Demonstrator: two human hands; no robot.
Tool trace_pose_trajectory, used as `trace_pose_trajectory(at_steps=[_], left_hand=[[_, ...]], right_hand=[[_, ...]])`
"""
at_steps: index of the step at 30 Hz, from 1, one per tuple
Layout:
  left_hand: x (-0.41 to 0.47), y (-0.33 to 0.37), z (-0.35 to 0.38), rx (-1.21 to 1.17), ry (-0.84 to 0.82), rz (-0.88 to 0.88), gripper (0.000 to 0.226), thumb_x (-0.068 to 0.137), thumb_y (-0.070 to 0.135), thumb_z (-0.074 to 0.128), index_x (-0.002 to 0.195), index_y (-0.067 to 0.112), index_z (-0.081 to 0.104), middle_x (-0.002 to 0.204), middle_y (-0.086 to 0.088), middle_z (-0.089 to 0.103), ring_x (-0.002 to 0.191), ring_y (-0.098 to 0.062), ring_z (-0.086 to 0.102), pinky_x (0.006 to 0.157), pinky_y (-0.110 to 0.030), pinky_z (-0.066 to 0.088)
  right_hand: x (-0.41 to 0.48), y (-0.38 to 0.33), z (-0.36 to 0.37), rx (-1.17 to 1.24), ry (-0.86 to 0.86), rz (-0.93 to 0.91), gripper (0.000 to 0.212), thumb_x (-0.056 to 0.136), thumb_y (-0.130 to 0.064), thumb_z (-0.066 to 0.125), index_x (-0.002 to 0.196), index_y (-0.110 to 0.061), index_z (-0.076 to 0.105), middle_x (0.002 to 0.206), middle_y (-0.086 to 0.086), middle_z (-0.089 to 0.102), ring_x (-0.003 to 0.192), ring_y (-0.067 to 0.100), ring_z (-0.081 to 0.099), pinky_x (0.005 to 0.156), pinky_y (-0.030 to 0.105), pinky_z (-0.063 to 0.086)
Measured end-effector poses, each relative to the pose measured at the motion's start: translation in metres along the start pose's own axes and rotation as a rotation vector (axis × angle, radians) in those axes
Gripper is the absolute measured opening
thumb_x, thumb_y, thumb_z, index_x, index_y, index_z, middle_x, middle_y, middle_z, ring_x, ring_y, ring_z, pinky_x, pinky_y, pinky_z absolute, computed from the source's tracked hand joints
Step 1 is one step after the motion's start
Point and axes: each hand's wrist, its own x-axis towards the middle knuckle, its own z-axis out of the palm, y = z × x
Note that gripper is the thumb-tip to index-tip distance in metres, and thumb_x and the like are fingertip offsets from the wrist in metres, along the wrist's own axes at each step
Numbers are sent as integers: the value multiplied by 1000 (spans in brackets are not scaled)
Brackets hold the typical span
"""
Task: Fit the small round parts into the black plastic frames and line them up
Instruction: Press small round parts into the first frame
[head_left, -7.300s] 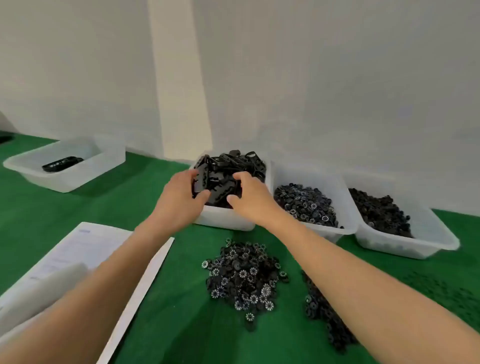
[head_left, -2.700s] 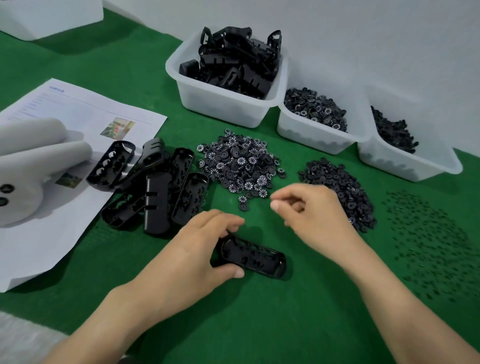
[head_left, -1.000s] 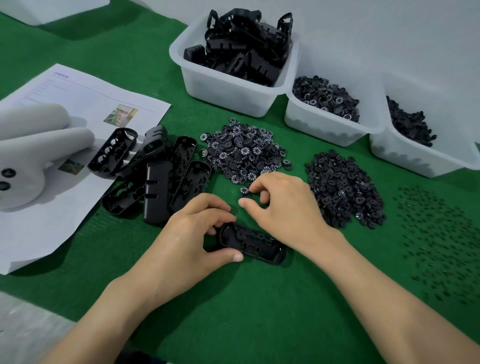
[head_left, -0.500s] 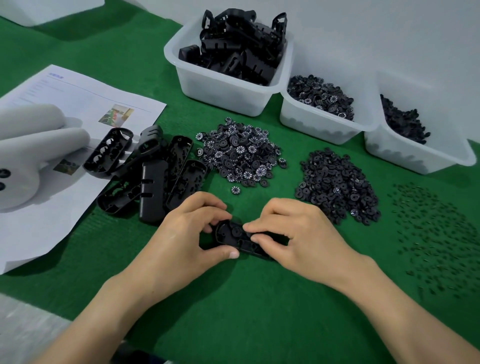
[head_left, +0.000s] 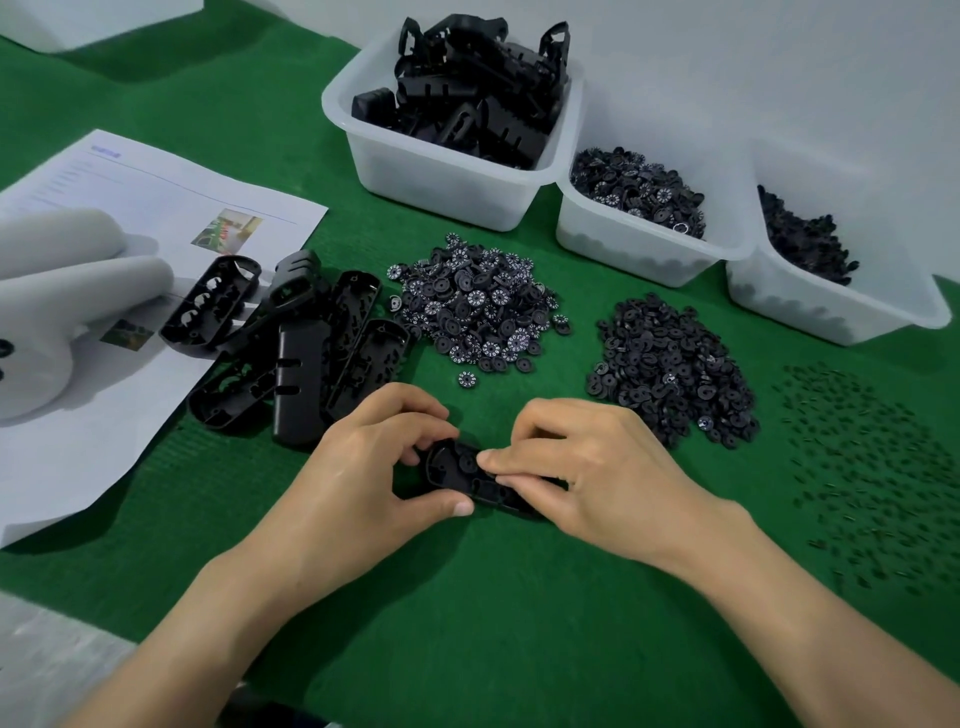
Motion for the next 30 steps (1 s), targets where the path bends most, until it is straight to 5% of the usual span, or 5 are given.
trace_pose_trajectory(at_steps=[4, 8, 13, 19, 30], left_hand=[[0, -1, 0, -6, 2, 0, 56, 59, 50, 64, 104, 17, 66, 107, 18, 50, 89, 7, 48, 74, -1, 36], [-1, -2, 0, 4, 2, -10, 57, 58, 52, 64, 105, 19, 65, 107, 20, 49, 89, 6, 48, 73, -1, 36], [0, -1, 0, 4, 4, -8, 56, 58, 51, 65, 104, 18, 66, 106, 18, 50, 89, 5, 49, 74, -1, 36], [0, 0, 0, -10, 10, -5, 57, 58, 51, 64, 104, 18, 66, 107, 19, 50, 89, 8, 48, 75, -1, 36], [-1, 0, 0, 7, 14, -5, 55, 59, 48, 66, 105, 18, 66, 107, 18, 50, 90, 3, 49, 75, -3, 37]], right_hand=[[1, -1, -1, 75, -49, 76, 18, 79, -21, 70, 96, -23, 74, 77, -4, 64, 62, 14, 57, 54, 31, 50], [16, 9, -4, 209, 32, 291, 27, 82, -18, 66, 108, -26, 68, 74, -19, 58, 61, -2, 52, 61, 9, 36], [52, 8, 11, 39, -18, 304, 24, 89, -24, 58, 111, -28, 65, 90, -3, 62, 86, 16, 56, 79, 37, 47], [40, 14, 10, 156, 19, 343, 13, 77, -11, 69, 79, -23, 63, 77, -6, 56, 67, 10, 50, 67, 34, 47], [23, 11, 0, 260, 80, 377, 9, 77, -13, 71, 86, -17, 71, 75, -9, 59, 63, 5, 52, 62, 13, 40]])
